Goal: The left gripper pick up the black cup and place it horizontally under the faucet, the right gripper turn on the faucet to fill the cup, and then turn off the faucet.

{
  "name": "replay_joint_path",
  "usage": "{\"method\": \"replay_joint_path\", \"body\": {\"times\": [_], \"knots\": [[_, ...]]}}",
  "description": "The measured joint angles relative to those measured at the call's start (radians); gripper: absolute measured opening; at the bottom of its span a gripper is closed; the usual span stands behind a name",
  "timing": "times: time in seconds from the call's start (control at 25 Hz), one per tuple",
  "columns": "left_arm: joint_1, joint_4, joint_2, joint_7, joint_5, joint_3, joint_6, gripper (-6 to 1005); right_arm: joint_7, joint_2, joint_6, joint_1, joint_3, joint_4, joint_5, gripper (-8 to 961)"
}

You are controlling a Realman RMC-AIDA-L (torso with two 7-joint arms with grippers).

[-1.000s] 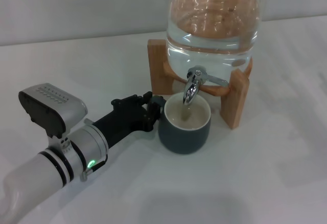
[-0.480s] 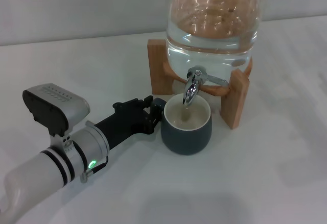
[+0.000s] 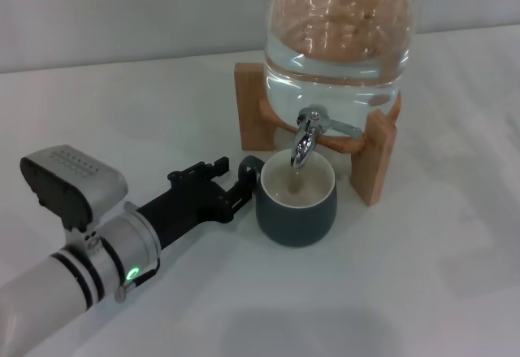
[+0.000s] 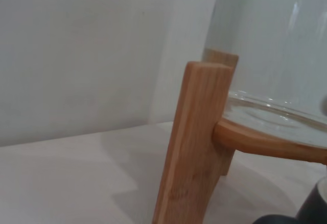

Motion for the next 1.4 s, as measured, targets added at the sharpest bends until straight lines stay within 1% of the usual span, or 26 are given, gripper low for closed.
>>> {"method": "replay_joint_path", "body": {"times": [0.08, 0.56, 0.88, 1.08, 1.16, 1.28, 1.36, 1.4], "knots": [[0.008, -0.012, 0.000, 0.000, 0.008, -0.002, 0.020, 515, 0.000, 0.000, 0.000, 0.000, 0.000, 0.000, 0.000, 722], [0.064, -0.066, 0.003, 0.001, 0.019, 0.001, 0.133, 605, 0.003, 0.000, 0.001, -0.007, 0.000, 0.000, 0.000, 722], [0.098, -0.103, 0.002, 0.001, 0.060, 0.001, 0.220, 603, 0.003, 0.000, 0.010, -0.018, 0.000, 0.000, 0.000, 722], [0.144, -0.167, 0.003, 0.001, 0.050, -0.005, 0.325, 601, 0.011, -0.001, 0.029, -0.038, -0.004, -0.008, -0.001, 722], [0.165, -0.197, 0.003, 0.001, 0.029, -0.007, 0.373, 601, 0.043, -0.004, 0.040, -0.060, -0.016, -0.039, -0.016, 722], [0.197, -0.244, 0.003, 0.001, -0.029, -0.008, 0.439, 600, 0.140, -0.008, 0.044, -0.097, -0.025, -0.131, -0.093, 722], [0.218, -0.275, 0.003, 0.000, -0.084, -0.008, 0.487, 599, 0.268, -0.008, 0.044, -0.130, -0.026, -0.255, -0.196, 722], [0.225, -0.288, 0.003, -0.001, -0.111, -0.008, 0.504, 599, 0.299, -0.008, 0.044, -0.137, -0.026, -0.281, -0.217, 722]]}}
